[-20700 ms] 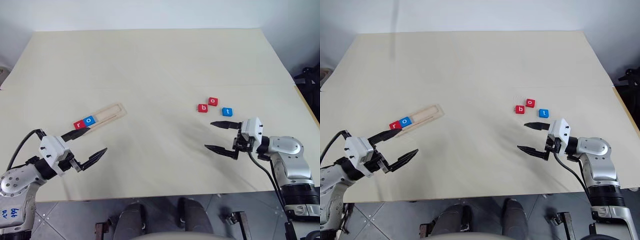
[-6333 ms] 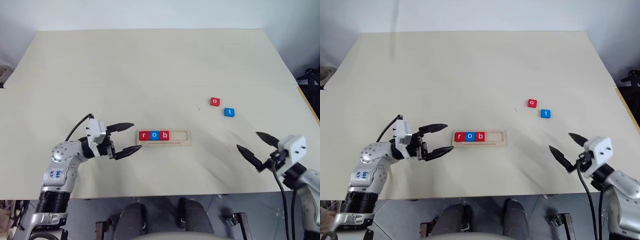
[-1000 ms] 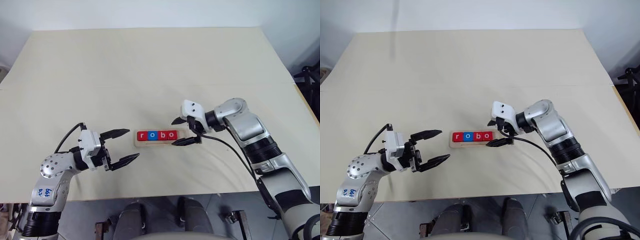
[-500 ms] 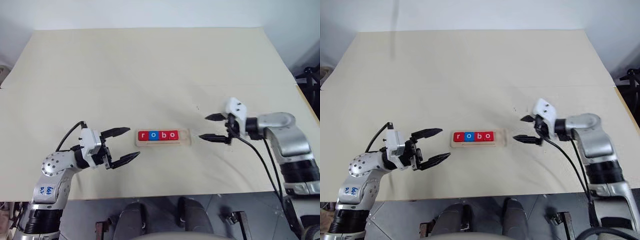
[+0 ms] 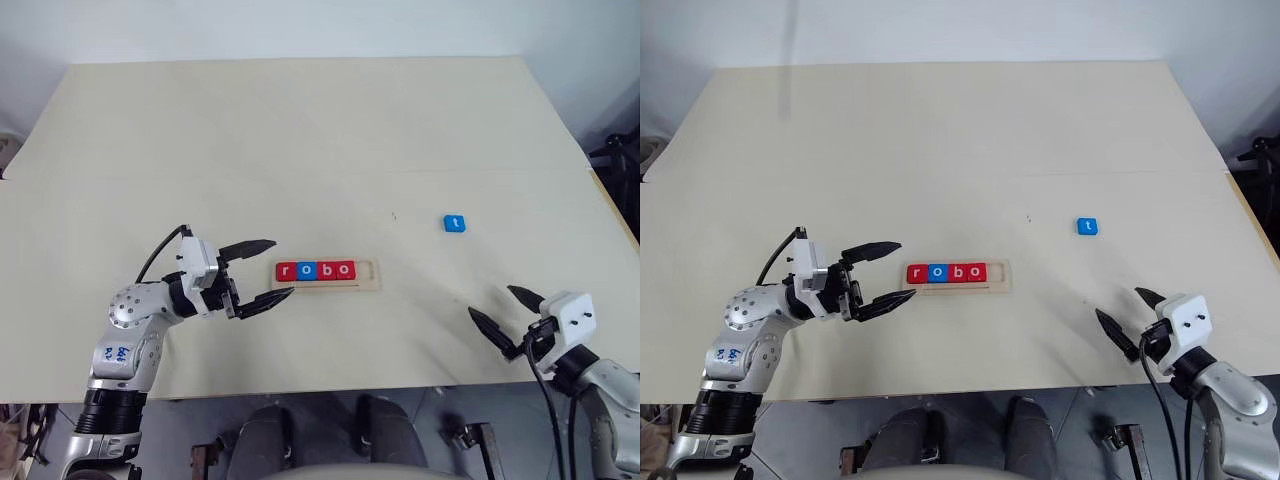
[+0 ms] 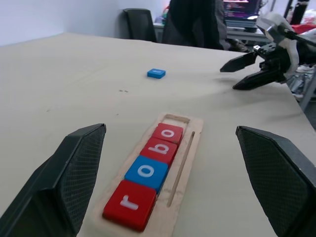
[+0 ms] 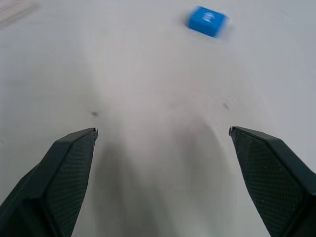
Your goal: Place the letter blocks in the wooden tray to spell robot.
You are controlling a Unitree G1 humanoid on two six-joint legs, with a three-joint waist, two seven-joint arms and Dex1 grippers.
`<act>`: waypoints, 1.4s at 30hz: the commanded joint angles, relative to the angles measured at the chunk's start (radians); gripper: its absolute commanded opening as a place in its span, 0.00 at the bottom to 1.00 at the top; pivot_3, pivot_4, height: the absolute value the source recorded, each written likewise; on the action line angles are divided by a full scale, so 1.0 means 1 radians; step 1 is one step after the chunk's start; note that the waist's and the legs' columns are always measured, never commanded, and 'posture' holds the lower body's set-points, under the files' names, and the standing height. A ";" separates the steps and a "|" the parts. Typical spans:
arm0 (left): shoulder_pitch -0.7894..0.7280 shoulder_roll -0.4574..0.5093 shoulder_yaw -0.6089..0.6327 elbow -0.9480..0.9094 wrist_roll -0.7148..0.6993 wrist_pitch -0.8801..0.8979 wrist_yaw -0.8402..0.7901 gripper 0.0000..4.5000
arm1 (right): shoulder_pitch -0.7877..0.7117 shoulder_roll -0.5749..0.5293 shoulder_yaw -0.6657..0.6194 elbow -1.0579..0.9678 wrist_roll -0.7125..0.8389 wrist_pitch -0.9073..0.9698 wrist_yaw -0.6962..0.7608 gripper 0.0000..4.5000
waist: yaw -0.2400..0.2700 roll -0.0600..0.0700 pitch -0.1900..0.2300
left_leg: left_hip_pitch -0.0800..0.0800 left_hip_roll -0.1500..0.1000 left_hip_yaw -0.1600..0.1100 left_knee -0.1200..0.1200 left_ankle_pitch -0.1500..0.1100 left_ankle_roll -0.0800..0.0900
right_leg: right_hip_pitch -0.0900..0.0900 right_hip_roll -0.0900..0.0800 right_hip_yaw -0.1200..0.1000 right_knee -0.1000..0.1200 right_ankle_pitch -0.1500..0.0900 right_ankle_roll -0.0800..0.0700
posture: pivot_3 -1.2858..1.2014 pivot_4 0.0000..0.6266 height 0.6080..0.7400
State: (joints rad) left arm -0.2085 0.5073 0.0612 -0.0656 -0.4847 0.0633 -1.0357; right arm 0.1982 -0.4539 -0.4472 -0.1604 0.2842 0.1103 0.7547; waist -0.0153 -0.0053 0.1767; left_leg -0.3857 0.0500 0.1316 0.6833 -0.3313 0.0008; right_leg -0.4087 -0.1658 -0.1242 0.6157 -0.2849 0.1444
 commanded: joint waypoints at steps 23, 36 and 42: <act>0.069 0.014 0.035 -0.114 -0.001 -0.015 0.057 1.00 | -0.768 -0.001 0.303 0.381 -0.077 0.534 -0.385 0.99 | -0.013 0.000 0.000 | -0.002 0.000 0.000 0.000 0.000 0.000 | -0.002 0.000 -0.001 0.001 0.000 -0.001 | 0.52 0.24 1.00; 0.048 0.010 0.020 -0.096 0.000 -0.012 0.050 1.00 | -0.703 0.045 0.297 0.210 -0.084 0.655 -0.487 0.42 | -0.010 0.000 0.000 | -0.002 0.000 0.000 0.000 0.000 0.000 | -0.002 0.000 -0.001 0.002 0.000 -0.001 | 0.52 0.24 1.00; 0.028 0.011 0.015 -0.068 -0.005 -0.010 0.024 1.00 | -0.639 0.003 0.273 0.007 -0.030 0.796 -0.457 0.42 | -0.009 0.000 0.000 | -0.002 0.000 -0.001 0.000 0.000 0.000 | -0.002 0.000 -0.001 0.001 0.000 -0.001 | 0.52 0.24 1.00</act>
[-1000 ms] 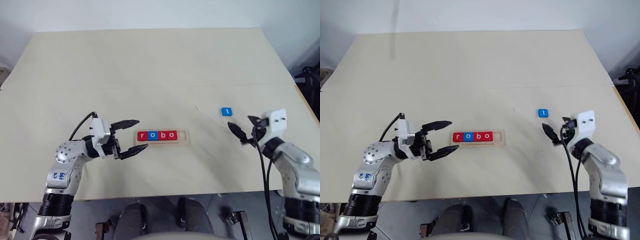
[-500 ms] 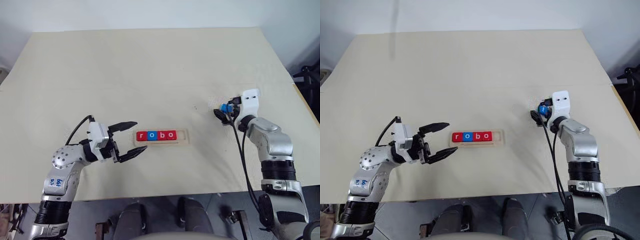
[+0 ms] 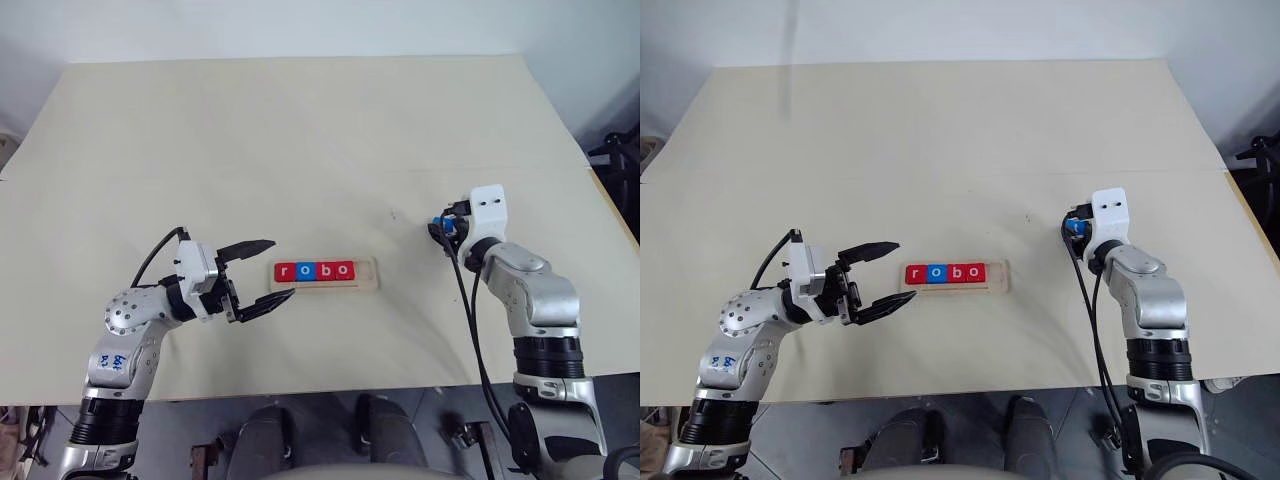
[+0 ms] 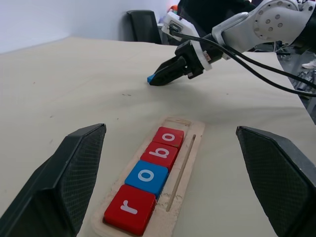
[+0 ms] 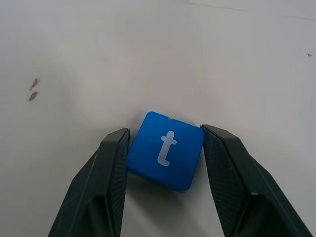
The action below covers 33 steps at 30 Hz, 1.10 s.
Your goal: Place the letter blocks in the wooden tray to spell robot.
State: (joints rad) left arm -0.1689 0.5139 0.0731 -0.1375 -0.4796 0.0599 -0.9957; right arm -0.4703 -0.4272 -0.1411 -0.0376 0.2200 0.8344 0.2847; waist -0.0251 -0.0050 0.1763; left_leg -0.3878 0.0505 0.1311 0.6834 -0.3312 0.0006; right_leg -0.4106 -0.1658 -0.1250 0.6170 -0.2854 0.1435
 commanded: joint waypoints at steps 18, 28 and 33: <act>-0.020 0.009 -0.001 0.039 -0.015 0.001 -0.068 1.00 | 0.283 0.018 -0.082 -0.571 0.218 0.296 0.070 0.93 | -0.001 0.000 0.000 | -0.001 0.000 -0.001 -0.001 0.000 0.001 | -0.001 0.000 -0.001 -0.001 0.000 0.000 | 0.52 0.24 1.00; -0.005 0.045 0.003 -0.001 -0.039 0.021 -0.107 1.00 | 0.264 -0.450 0.056 -0.174 0.165 -0.397 0.852 0.99 | 0.000 -0.001 0.001 | -0.001 -0.001 -0.001 -0.001 -0.001 0.001 | 0.001 0.000 -0.002 -0.005 0.000 0.001 | 0.52 0.24 1.00; -0.006 0.074 -0.002 -0.034 -0.055 0.045 -0.140 1.00 | 0.139 -0.491 0.154 0.121 0.078 -0.645 1.039 0.99 | -0.001 -0.002 0.001 | 0.000 -0.001 -0.001 -0.001 -0.001 0.001 | 0.002 0.000 -0.001 -0.005 0.001 0.001 | 0.52 0.24 1.00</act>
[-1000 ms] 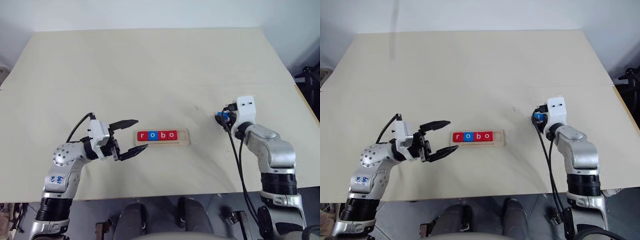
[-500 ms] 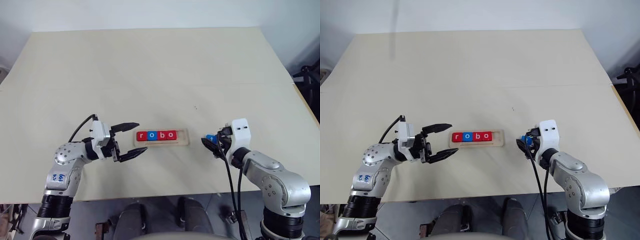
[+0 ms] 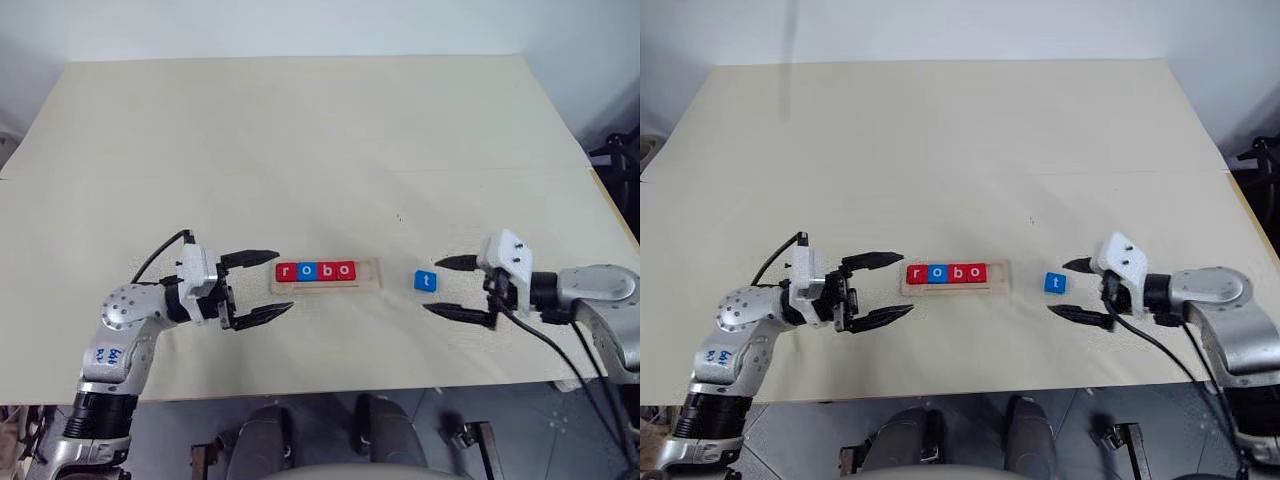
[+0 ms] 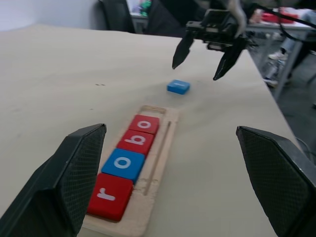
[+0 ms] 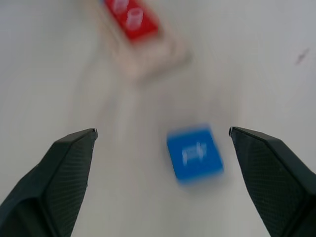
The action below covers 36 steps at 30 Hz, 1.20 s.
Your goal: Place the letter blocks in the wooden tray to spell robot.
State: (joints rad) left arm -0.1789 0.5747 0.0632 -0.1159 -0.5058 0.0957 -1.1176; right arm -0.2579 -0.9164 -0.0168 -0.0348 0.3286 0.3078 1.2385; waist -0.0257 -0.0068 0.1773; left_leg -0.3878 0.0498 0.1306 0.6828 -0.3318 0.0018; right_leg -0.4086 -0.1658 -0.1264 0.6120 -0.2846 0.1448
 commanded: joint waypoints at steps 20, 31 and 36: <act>0.055 0.024 0.030 -0.150 -0.042 0.056 0.018 1.00 | -0.289 0.129 0.133 0.456 -0.133 -0.279 0.180 0.33 | 0.000 0.000 0.000 | 0.000 0.001 -0.001 0.001 0.000 -0.001 | 0.001 0.000 0.000 0.001 0.000 0.000 | 0.52 0.24 1.00; 0.137 0.011 0.079 -0.149 -0.018 0.016 0.085 1.00 | -0.498 0.251 0.234 0.382 -0.149 -0.169 0.237 0.33 | -0.003 0.001 0.000 | 0.000 0.001 0.000 0.001 0.001 -0.001 | -0.001 0.000 0.000 0.003 0.000 -0.001 | 0.52 0.24 1.00; 0.197 -0.003 0.097 -0.199 -0.014 0.003 0.144 1.00 | -0.572 0.328 0.294 0.488 -0.201 -0.218 0.235 0.33 | 0.001 0.000 0.000 | 0.000 0.001 -0.001 0.001 0.001 -0.001 | 0.000 0.000 0.000 0.002 0.000 -0.001 | 0.52 0.24 1.00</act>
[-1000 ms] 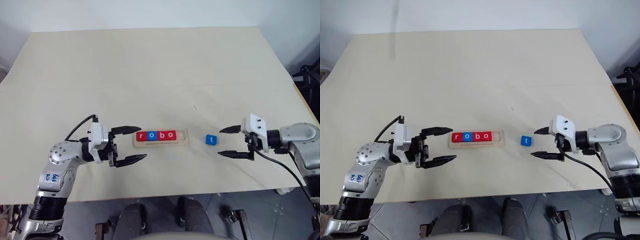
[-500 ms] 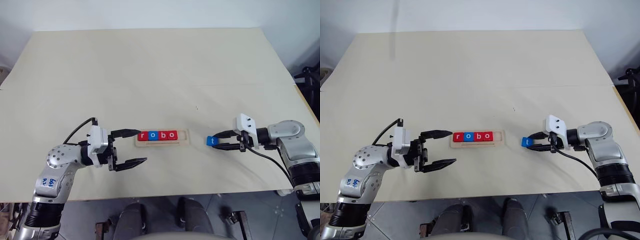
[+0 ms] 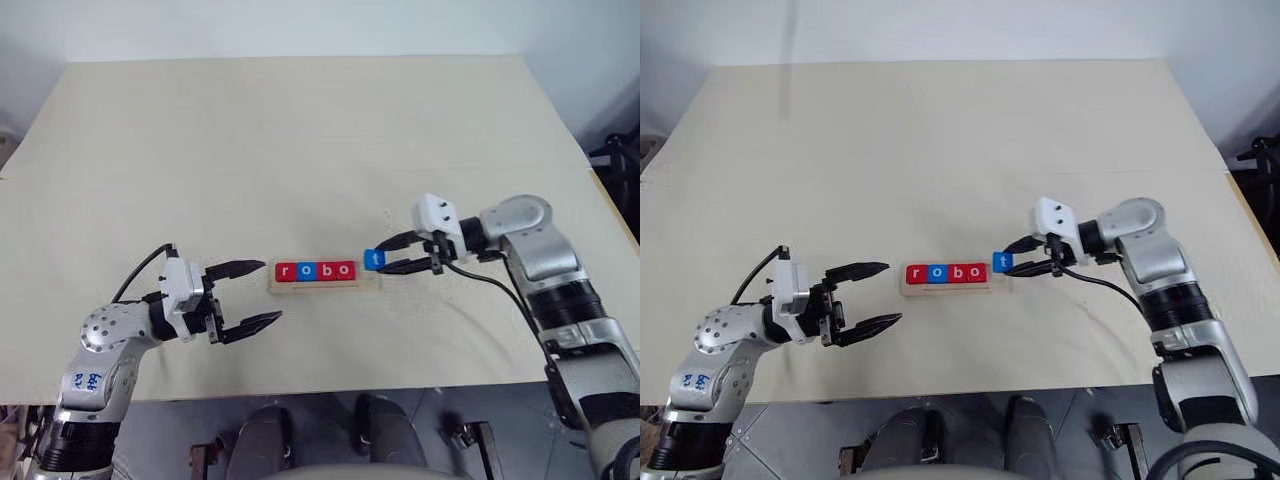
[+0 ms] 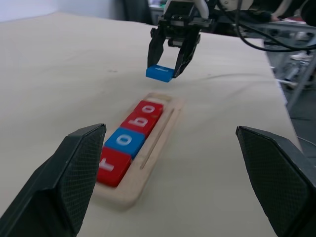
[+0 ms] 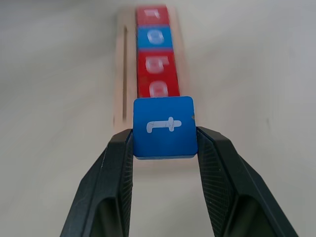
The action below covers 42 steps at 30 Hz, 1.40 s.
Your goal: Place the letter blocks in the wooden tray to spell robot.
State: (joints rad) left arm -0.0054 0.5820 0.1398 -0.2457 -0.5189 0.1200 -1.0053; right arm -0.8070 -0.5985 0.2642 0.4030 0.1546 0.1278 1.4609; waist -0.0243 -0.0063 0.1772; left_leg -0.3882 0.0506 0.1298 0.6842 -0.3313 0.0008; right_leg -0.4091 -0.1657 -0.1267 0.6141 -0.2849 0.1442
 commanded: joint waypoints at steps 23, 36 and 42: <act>0.075 -0.012 0.043 -0.132 -0.005 -0.018 0.097 1.00 | -0.088 0.045 0.018 0.215 -0.082 -0.116 0.043 0.61 | -0.005 0.000 0.000 | 0.000 0.000 0.000 0.000 0.000 0.000 | -0.001 0.000 0.000 0.002 0.000 -0.001 | 0.52 0.24 1.00; 0.040 -0.023 0.024 -0.092 0.002 -0.026 0.085 1.00 | -0.054 -0.048 -0.054 0.158 -0.045 -0.014 0.033 0.61 | -0.004 0.000 0.000 | 0.000 0.000 0.000 0.000 0.000 0.000 | 0.000 0.000 0.000 0.001 0.000 -0.001 | 0.52 0.24 1.00; 0.023 -0.023 0.018 -0.079 0.005 -0.030 0.080 1.00 | -0.020 -0.028 -0.041 0.133 -0.048 -0.022 0.027 0.13 | -0.005 0.000 0.000 | 0.000 0.000 0.000 0.000 0.000 0.000 | -0.001 0.000 0.000 0.001 0.000 -0.001 | 0.52 0.24 1.00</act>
State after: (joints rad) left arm 0.0192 0.5613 0.1568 -0.3176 -0.5094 0.1082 -0.9197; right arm -0.8303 -0.6305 0.2305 0.5819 0.0984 0.1105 1.4869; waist -0.0290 -0.0061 0.1773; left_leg -0.3880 0.0509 0.1302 0.6839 -0.3311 0.0004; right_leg -0.4099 -0.1656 -0.1268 0.6157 -0.2853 0.1436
